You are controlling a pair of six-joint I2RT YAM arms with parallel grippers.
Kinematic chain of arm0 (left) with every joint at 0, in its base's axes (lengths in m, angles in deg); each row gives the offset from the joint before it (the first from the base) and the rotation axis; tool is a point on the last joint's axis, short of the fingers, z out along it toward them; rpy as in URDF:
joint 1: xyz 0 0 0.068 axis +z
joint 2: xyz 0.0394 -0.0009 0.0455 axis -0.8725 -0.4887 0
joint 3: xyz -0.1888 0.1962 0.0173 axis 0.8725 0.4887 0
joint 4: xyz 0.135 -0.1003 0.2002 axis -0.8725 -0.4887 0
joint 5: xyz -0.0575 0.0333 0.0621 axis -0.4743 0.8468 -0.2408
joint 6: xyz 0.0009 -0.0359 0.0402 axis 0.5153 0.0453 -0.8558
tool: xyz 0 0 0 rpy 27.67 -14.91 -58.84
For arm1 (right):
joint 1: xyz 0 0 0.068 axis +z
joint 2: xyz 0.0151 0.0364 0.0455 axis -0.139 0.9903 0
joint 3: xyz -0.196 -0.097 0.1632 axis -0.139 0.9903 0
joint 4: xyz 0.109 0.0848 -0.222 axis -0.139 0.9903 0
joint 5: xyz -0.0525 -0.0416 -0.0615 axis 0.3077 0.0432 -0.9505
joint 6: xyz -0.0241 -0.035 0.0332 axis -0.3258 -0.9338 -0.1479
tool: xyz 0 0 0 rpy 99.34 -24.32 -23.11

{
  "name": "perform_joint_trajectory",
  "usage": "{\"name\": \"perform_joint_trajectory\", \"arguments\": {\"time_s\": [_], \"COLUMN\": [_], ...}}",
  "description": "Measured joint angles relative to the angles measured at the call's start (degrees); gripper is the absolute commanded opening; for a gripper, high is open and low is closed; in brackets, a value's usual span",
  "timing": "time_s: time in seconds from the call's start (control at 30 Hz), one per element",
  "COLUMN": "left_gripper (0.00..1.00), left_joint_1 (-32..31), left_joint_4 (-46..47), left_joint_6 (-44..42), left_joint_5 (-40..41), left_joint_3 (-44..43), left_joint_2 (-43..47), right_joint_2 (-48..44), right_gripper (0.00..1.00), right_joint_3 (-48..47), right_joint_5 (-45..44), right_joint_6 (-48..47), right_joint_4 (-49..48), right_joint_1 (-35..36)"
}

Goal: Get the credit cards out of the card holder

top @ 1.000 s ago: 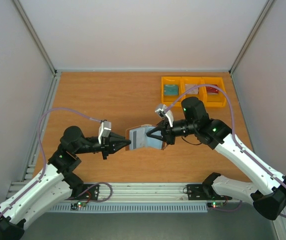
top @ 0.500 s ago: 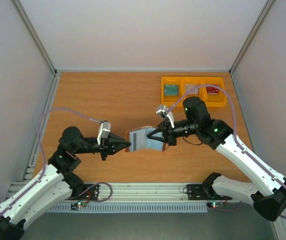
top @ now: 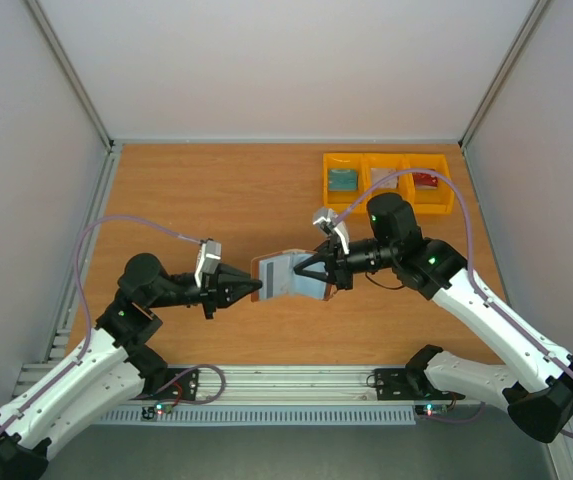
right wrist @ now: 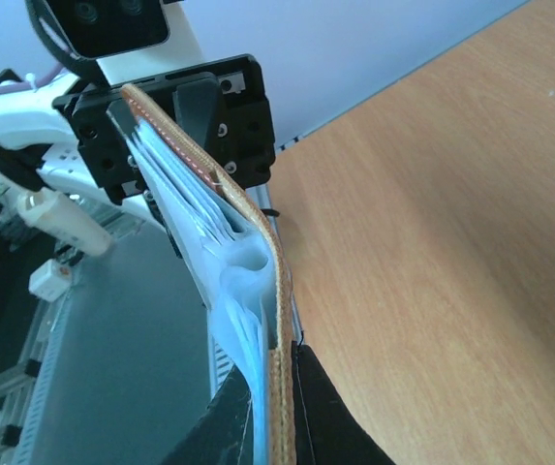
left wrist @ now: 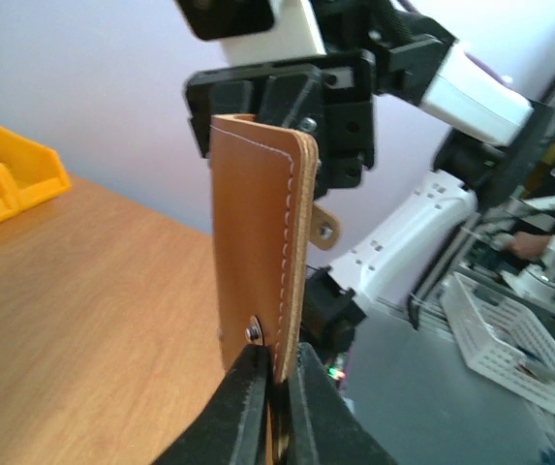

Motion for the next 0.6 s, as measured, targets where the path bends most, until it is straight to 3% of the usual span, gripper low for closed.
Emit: {"name": "perform_joint_trajectory", "arguments": {"time_s": [0.17,0.27,0.4,0.6], "left_gripper": [0.27,0.28,0.37,0.35], "left_joint_1": [-0.31,-1.05,-1.99,-2.82], "left_joint_4": [-1.88,-1.86,-1.75,-1.42], "left_joint_6": [2.23,2.71,2.62,2.45], "left_joint_5": [7.04,8.66,9.38,9.57], "left_joint_3": [0.04,0.11,0.11,0.17], "left_joint_2": [-0.02,-0.07,-0.13,-0.48], "right_joint_2": [-0.07,-0.04,0.04,0.48], "right_gripper": [0.01,0.01,0.01,0.01], "right_joint_3": [0.83,0.83,0.83,0.83], "right_joint_5": [-2.64,-3.87,-4.96,-5.01], "right_joint_6": [1.7,2.14,2.4,2.56], "right_joint_4": [-2.36,-3.17,-3.63,-4.39], "right_joint_1": [1.01,1.46,1.97,2.29]}}
